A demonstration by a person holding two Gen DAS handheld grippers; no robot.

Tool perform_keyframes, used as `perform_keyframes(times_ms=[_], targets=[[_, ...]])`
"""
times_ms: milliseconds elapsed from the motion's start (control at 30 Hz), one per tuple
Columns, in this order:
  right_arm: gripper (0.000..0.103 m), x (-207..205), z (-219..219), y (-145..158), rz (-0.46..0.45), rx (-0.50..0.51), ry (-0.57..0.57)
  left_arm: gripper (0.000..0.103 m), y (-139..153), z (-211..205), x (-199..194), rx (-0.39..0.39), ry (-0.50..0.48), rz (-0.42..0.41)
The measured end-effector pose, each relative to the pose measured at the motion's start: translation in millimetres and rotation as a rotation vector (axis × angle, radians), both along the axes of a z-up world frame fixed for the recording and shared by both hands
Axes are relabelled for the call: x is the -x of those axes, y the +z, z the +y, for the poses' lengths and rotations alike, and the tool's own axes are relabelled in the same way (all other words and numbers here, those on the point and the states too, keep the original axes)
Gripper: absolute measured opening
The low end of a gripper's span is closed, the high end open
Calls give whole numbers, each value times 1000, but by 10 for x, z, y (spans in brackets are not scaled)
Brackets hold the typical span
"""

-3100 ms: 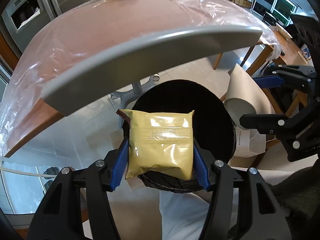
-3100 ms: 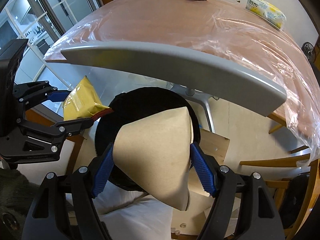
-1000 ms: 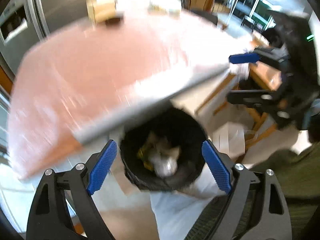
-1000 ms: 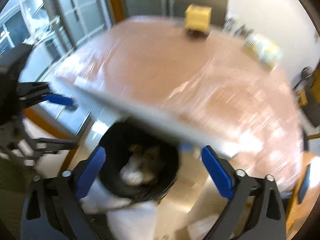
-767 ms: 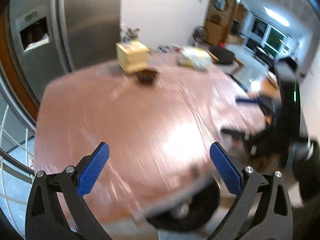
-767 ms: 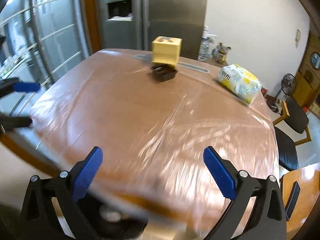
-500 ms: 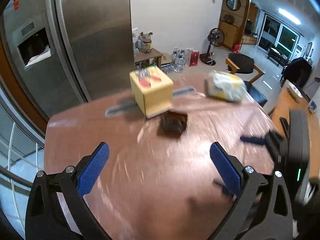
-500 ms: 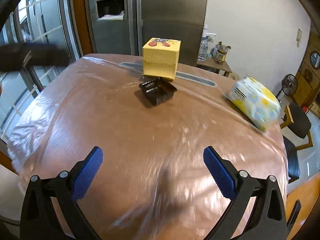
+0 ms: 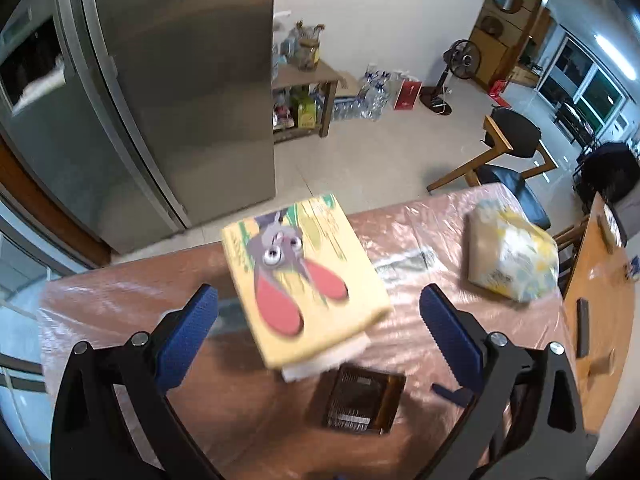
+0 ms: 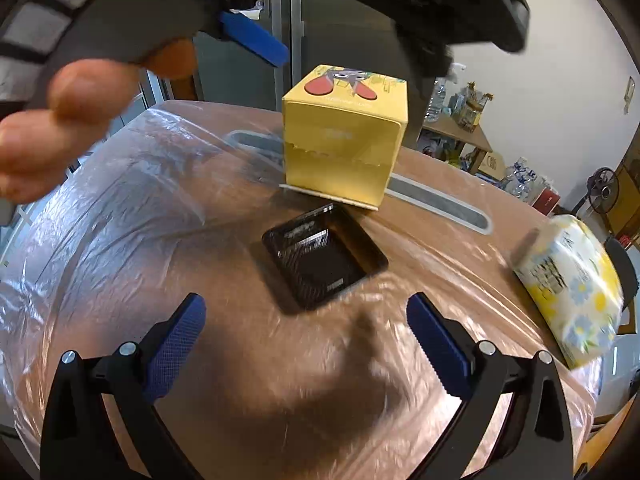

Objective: Collect trash
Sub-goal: 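Grasp the yellow rabbit box with the left tool while the right tool grasps the dark tray, then carry the yellow rabbit box and dark tray down over the black bin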

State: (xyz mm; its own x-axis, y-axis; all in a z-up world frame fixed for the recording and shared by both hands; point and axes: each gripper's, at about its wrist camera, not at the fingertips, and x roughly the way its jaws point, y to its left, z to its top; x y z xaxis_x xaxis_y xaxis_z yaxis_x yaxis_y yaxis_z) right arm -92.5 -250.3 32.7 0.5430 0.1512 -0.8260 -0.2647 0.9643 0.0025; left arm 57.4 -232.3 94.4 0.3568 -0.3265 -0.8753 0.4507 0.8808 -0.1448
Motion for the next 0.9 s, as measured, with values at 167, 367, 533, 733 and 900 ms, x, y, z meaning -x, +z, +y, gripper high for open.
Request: perform_keyframes(times_ms=[167,367,533,733,900], targets=[[98,-220,41,-73,32,3,12,101,-131,-73,-233,3,17,57],[95,-313,15,-133,74,-26,29,100,-247,-143,-288,-44,-4,76],[68,-353,18,-87,63,-17,46,85,-288,-163,-306,-73,-39,73],[53,-341,-9,-39,76,-31,59,84,-263,-97,-302,-54,-55,73],[53,-253,-49,0,68,-49,53,83,-207,-29,-277,-29,-61,66]])
